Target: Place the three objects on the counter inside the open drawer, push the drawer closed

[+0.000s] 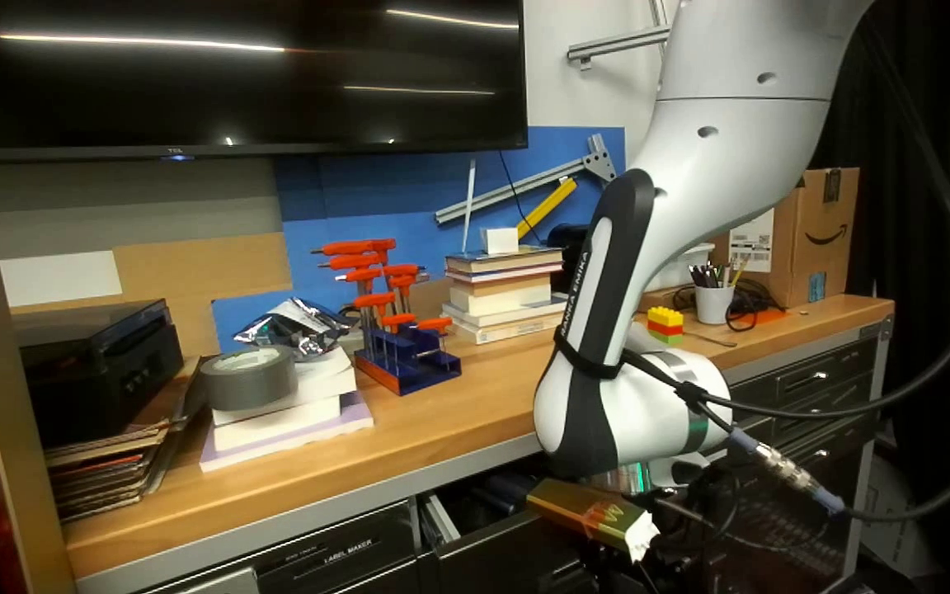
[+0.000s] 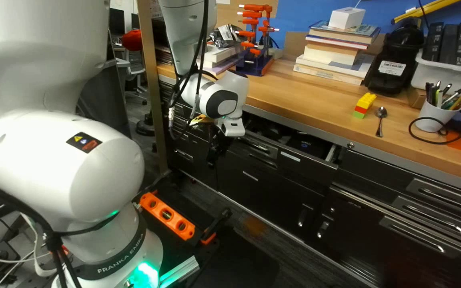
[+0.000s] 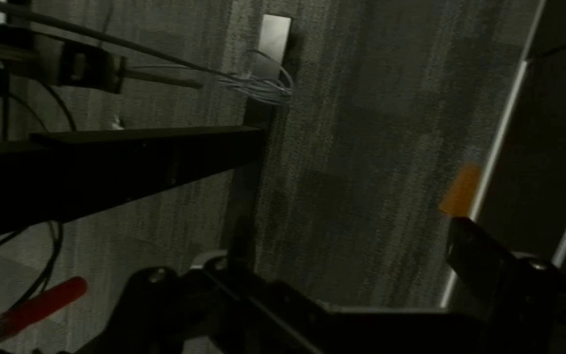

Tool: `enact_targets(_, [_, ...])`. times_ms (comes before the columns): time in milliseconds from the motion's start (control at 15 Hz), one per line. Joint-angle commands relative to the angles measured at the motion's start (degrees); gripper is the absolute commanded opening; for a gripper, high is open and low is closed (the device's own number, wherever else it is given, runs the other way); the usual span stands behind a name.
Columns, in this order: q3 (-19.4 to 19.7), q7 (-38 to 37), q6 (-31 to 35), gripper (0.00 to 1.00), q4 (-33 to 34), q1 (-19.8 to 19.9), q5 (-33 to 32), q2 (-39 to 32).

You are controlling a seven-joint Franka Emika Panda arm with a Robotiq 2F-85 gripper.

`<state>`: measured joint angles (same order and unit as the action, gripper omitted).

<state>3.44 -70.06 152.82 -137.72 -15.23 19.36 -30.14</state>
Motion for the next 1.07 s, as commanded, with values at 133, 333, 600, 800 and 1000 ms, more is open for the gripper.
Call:
enact_targets(133, [-4.04, -2.18, 14.08, 1.00, 2.57, 3.30, 4.48, -0.13])
enact_targets(333, [-9.29, -1.08, 22.27, 1.00, 4.17, 6.22, 8.99, -1.81])
enact_targets(600, [-14.91, -0.48, 28.53, 1.00, 8.50, 8.47, 10.53, -6.72])
enact_targets(800, [-17.47, 0.07, 29.11, 1.00, 13.06, 9.21, 9.45, -11.41])
enact_targets(1000, [-18.58, 0.48, 28.69, 1.00, 15.50, 9.19, 9.07, -14.41])
